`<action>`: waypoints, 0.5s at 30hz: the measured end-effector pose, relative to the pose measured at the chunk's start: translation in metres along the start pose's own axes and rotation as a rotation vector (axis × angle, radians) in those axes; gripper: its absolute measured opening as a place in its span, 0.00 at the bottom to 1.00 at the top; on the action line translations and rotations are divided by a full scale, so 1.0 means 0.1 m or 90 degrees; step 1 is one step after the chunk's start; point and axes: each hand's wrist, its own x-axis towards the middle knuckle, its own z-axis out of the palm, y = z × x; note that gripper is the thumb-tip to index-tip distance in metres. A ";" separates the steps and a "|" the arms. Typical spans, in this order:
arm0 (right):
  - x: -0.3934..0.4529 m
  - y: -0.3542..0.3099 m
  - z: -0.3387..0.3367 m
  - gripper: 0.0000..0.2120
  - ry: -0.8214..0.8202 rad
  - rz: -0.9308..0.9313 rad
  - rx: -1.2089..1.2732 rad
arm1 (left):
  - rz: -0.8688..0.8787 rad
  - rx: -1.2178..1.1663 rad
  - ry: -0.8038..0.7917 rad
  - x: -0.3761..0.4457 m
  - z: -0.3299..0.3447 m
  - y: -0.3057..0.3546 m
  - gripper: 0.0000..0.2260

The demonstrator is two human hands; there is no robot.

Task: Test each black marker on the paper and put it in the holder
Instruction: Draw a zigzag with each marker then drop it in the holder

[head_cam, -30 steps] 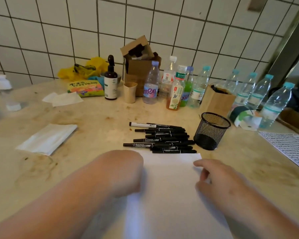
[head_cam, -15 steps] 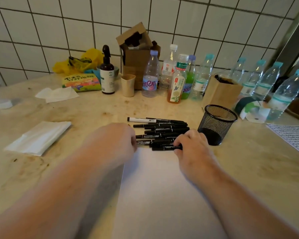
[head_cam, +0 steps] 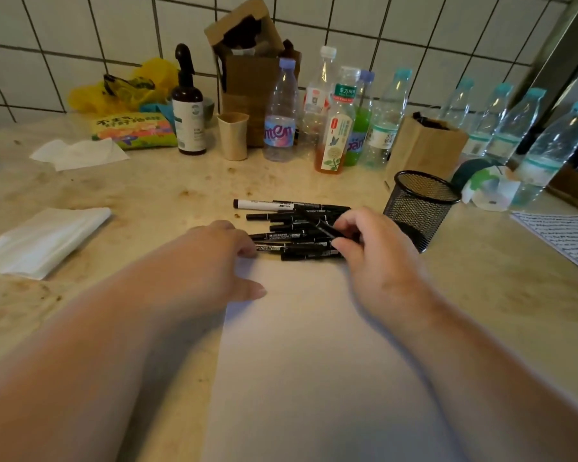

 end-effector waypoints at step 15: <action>0.13 -0.47 -0.29 0.06 -0.150 0.209 0.444 | -0.022 -0.036 -0.031 -0.01 0.05 -0.01 0.30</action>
